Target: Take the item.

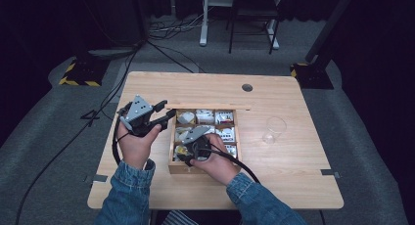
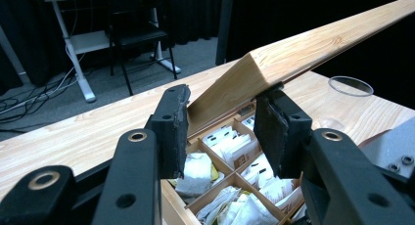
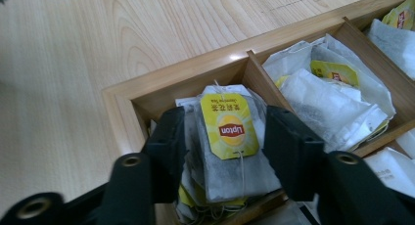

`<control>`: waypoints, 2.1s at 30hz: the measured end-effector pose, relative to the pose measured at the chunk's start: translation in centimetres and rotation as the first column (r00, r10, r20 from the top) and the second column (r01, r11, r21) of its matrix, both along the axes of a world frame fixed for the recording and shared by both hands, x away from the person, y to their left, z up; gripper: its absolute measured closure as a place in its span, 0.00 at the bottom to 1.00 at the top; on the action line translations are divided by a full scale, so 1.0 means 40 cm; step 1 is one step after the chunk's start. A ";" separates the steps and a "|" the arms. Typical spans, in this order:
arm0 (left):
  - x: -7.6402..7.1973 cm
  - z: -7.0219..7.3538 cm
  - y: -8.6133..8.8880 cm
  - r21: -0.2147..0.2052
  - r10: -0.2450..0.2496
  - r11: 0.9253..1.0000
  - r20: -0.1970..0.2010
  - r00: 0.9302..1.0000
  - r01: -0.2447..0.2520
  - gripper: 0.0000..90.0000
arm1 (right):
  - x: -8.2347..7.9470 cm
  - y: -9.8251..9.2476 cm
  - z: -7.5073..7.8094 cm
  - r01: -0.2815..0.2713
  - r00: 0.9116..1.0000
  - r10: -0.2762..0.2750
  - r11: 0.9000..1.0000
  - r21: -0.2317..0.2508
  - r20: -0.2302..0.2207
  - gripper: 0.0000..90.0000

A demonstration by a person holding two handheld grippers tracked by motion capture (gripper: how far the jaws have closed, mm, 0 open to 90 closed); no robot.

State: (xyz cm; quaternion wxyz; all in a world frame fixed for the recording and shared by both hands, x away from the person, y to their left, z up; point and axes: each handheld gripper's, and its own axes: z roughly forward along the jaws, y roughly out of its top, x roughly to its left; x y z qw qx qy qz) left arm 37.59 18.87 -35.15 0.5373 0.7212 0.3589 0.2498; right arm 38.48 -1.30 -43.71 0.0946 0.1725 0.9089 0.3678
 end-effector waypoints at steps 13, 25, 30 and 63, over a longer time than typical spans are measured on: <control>-0.001 0.000 0.000 0.000 0.000 1.000 -0.001 1.000 0.000 0.63 | -0.004 -0.011 0.019 -0.012 1.000 0.012 1.000 0.002 0.012 0.96; -0.001 0.000 -0.001 0.003 0.001 1.000 -0.002 1.000 -0.001 0.63 | -0.023 -0.048 0.069 0.001 0.999 -0.005 0.995 0.095 0.043 0.96; -0.001 0.000 -0.001 0.004 0.001 1.000 -0.001 1.000 -0.001 0.63 | -0.032 -0.072 0.094 0.005 0.998 -0.012 0.992 0.127 0.055 0.96; -0.001 0.004 -0.004 0.018 0.005 1.000 -0.005 1.000 -0.005 0.64 | -0.029 -0.388 0.199 0.223 0.961 -0.253 0.948 0.228 0.111 0.96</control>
